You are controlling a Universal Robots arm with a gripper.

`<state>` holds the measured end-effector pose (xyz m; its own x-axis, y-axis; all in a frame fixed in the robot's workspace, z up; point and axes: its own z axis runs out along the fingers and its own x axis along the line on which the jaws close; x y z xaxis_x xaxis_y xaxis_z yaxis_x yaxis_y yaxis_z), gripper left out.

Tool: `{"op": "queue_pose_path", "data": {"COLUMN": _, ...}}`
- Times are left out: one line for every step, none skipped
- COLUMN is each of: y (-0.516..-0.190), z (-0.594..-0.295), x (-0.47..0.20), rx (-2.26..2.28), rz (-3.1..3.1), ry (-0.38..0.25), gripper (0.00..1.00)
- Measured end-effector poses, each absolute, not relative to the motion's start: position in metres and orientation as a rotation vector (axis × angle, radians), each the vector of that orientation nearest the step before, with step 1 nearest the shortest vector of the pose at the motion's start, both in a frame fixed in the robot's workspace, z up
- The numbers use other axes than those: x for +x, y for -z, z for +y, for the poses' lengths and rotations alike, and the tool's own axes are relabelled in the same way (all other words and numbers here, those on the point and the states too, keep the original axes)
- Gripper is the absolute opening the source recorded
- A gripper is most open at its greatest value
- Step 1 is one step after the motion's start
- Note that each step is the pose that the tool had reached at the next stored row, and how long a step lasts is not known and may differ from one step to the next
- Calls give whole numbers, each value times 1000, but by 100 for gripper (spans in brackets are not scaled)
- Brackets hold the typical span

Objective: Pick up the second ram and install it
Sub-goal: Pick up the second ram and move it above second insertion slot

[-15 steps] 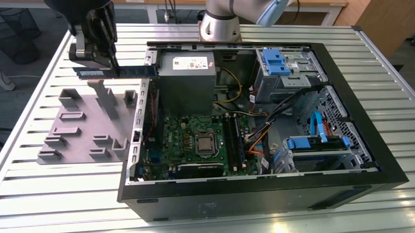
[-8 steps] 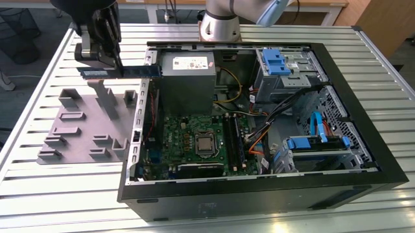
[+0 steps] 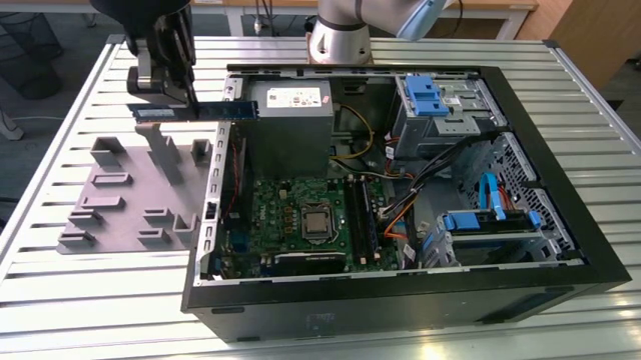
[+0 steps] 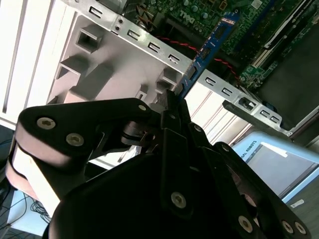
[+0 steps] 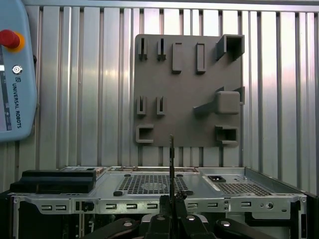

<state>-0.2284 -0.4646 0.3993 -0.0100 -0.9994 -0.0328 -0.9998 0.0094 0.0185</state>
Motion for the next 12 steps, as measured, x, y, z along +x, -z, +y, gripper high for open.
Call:
{"op": "queue_pose_path", "data": {"y": -399, "z": -465, "x": -227, "rx": -2203, "rz": 2225, "ry": -57, "gripper": 14}}
{"op": "queue_pose_path", "data": {"y": -399, "z": -465, "x": -226, "rx": -2203, "rz": 2225, "ry": -57, "gripper": 14}}
{"op": "queue_pose_path", "data": {"y": -399, "z": -465, "x": -225, "rx": -2203, "rz": 2225, "ry": -57, "gripper": 14}}
{"op": "queue_pose_path", "data": {"y": -399, "z": -465, "x": -224, "rx": -2203, "rz": 2225, "ry": -57, "gripper": 14}}
{"op": "queue_pose_path", "data": {"y": -399, "z": -465, "x": -223, "rx": -2203, "rz": 2225, "ry": -57, "gripper": 14}}
{"op": "queue_pose_path", "data": {"y": -399, "z": -465, "x": -222, "rx": -2203, "rz": 2225, "ry": -57, "gripper": 14}}
{"op": "queue_pose_path", "data": {"y": -399, "z": -465, "x": -221, "rx": -2203, "rz": 2225, "ry": -57, "gripper": 14}}
{"op": "queue_pose_path", "data": {"y": -399, "z": -465, "x": -221, "rx": -2203, "rz": 2225, "ry": -57, "gripper": 14}}
{"op": "queue_pose_path", "data": {"y": -399, "z": -465, "x": -220, "rx": -2203, "rz": 2225, "ry": -57, "gripper": 14}}
{"op": "queue_pose_path", "data": {"y": -399, "z": -465, "x": -219, "rx": -2203, "rz": 2225, "ry": -57, "gripper": 14}}
{"op": "queue_pose_path", "data": {"y": -399, "z": -465, "x": -218, "rx": -2203, "rz": 2225, "ry": -57, "gripper": 14}}
{"op": "queue_pose_path", "data": {"y": -399, "z": -465, "x": -217, "rx": -2203, "rz": 2225, "ry": -57, "gripper": 14}}
